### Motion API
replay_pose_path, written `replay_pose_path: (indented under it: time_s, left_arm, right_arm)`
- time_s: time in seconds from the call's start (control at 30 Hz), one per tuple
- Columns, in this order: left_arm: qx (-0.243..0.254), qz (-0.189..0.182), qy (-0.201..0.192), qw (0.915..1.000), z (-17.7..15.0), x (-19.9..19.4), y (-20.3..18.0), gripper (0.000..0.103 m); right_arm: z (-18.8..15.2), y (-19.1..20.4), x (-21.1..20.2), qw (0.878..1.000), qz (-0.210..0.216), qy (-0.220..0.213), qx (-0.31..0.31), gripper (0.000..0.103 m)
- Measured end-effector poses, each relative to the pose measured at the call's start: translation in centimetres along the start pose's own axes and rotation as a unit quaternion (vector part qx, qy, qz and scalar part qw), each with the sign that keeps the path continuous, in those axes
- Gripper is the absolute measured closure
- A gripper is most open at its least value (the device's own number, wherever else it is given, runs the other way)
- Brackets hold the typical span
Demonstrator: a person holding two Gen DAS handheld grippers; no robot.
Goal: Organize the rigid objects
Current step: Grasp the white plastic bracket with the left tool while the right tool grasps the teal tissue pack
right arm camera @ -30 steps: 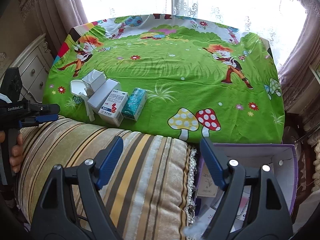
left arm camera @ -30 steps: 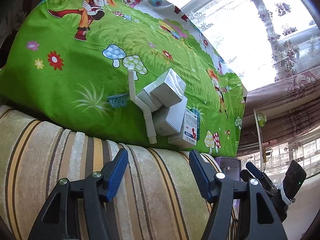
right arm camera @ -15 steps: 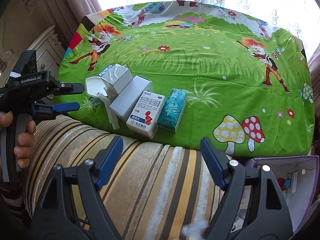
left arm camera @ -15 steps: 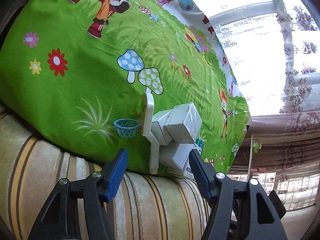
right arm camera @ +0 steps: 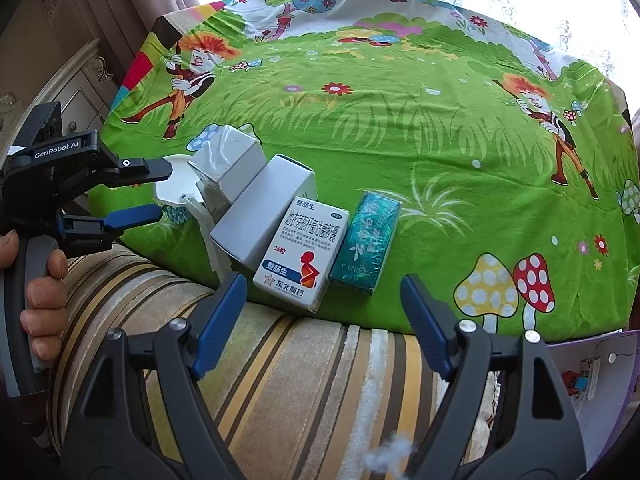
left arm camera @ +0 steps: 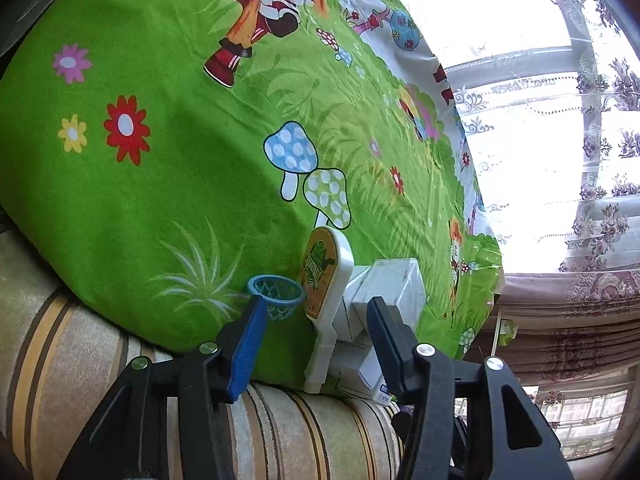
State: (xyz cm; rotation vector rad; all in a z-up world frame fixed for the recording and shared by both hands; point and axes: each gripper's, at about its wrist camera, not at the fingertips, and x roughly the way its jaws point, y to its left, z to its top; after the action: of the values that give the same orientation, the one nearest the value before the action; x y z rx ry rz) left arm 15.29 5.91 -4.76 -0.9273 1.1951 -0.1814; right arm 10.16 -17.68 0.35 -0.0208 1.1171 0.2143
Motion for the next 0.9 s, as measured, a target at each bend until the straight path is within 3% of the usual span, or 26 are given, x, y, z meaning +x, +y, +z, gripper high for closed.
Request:
replay_pose_path:
  time_s: [0.2, 0.4, 0.6, 0.9]
  left_arm:
    - [0.043, 0.010, -0.021, 0.9988, 0.0, -0.4, -0.2, 0.092]
    - [0.059, 0.013, -0.058, 0.9965, -0.3, -1.7, 0.6, 0.095]
    - [0.052, -0.010, -0.077, 0.9957, -0.5, -2.6, 1.7, 0.095]
    - [0.066, -0.006, -0.092, 0.9936, -0.8, -2.7, 2.0, 0.095]
  right_arm:
    - [0.2, 0.6, 0.5, 1.000, 0.004, 0.002, -0.011, 0.021]
    - [0.0, 0.0, 1.6, 1.000, 0.009, 0.018, 0.010, 0.021]
    - [-0.1, -0.6, 1.4, 0.999, 0.019, 0.011, 0.032, 0.021]
    - [1.4, -4.8, 0.7, 0.989, -0.018, -0.019, 0.149, 0.021]
